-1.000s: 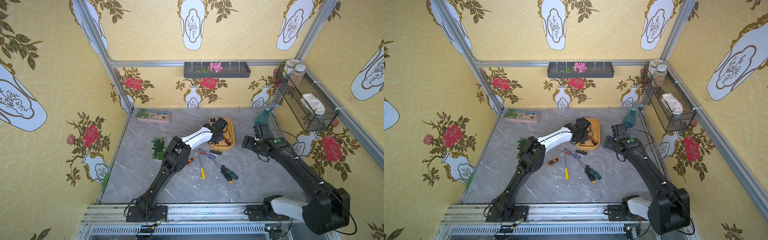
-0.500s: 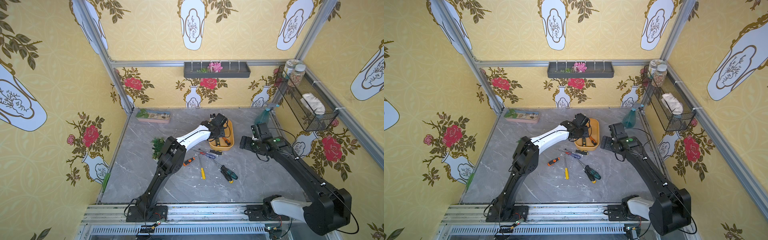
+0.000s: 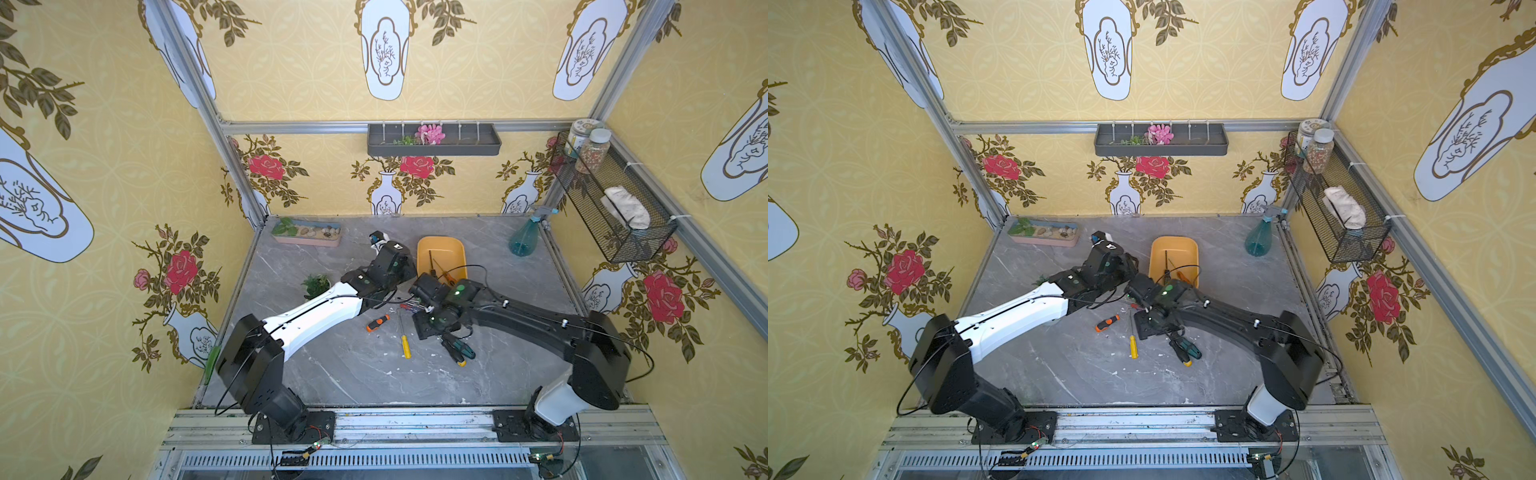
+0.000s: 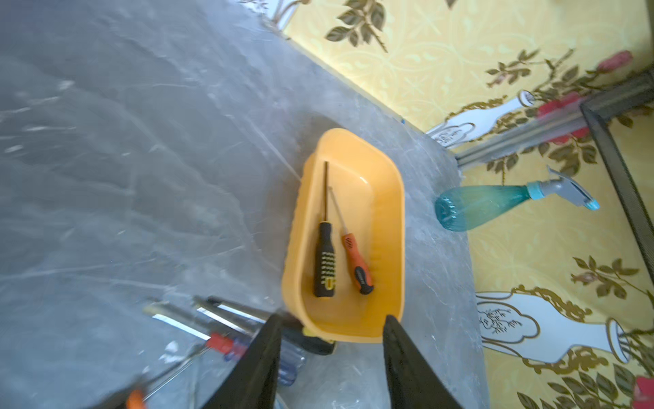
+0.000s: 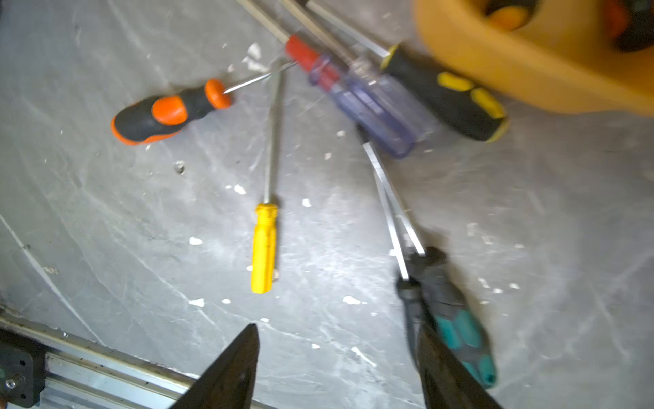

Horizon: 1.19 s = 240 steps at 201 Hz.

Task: Put the screwdriver on the desktop into the storage box
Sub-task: Pick up the screwdriver from the center of the board.

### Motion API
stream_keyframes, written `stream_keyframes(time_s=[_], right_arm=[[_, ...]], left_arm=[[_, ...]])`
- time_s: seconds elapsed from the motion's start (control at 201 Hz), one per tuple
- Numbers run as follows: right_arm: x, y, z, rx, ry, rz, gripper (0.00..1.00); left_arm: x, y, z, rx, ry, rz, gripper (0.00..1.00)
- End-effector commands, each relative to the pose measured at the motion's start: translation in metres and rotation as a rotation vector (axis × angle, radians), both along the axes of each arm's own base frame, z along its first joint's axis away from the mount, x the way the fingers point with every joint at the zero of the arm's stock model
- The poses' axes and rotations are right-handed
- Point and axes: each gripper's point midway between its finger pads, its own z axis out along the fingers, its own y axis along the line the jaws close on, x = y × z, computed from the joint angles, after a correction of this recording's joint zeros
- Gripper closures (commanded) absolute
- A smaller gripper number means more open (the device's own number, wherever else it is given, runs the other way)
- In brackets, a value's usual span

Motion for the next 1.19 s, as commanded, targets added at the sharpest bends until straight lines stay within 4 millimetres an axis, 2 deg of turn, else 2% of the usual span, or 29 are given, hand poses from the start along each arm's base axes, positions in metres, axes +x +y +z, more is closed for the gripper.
stream_keyframes(time_s=[0.0,0.144,0.294,0.413,0.667,1.19], right_arm=[[-0.007,0.031,-0.017,-0.014,0.015,-0.061,0.38],[-0.013,0.053,-0.04,-0.059,0.031,-0.077,0.43],[-0.013,0.05,-0.056,-0.106,0.038,-0.102,0.49],[-0.01,0.043,-0.063,-0.148,0.034,-0.118,0.52],[-0.01,0.04,-0.078,-0.16,0.058,-0.138,0.57],[-0.01,0.035,-0.093,-0.115,0.116,-0.19,0.79]], left_arm=[[-0.012,0.041,-0.019,-0.051,0.065,0.164,0.52],[-0.034,0.088,-0.032,-0.079,0.108,0.295,0.52],[-0.051,0.125,-0.039,-0.074,0.125,0.402,0.53],[-0.059,0.143,-0.046,-0.067,0.143,0.442,0.53],[-0.064,0.154,-0.055,-0.063,0.168,0.468,0.53],[-0.065,0.158,-0.059,-0.053,0.178,0.481,0.53]])
